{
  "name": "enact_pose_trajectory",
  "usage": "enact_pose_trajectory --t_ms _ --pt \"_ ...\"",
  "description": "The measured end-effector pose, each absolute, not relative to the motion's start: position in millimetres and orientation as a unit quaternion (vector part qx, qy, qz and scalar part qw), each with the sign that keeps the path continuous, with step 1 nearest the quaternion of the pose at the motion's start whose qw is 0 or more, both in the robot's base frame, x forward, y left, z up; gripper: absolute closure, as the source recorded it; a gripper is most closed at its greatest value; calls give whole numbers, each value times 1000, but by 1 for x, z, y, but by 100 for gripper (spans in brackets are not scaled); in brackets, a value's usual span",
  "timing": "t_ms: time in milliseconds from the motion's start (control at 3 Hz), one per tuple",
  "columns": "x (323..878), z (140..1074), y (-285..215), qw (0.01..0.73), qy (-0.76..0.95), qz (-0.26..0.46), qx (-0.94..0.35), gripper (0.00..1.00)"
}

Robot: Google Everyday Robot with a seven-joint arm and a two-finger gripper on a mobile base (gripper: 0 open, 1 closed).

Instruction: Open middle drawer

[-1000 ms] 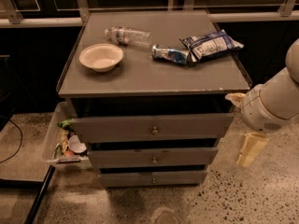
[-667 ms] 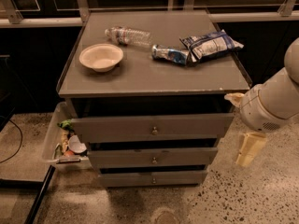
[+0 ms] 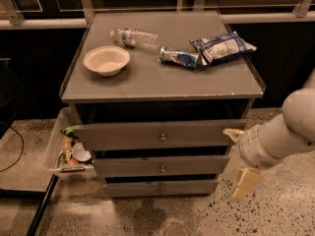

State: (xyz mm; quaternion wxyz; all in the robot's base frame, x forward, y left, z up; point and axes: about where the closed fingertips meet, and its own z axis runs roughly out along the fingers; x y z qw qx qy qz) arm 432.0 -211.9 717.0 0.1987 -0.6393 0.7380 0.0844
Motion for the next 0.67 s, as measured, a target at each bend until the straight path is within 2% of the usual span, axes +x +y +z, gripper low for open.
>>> enact_pose_trajectory --t_ms 667 --pt "444 583 -197 267 708 125 -642 0"
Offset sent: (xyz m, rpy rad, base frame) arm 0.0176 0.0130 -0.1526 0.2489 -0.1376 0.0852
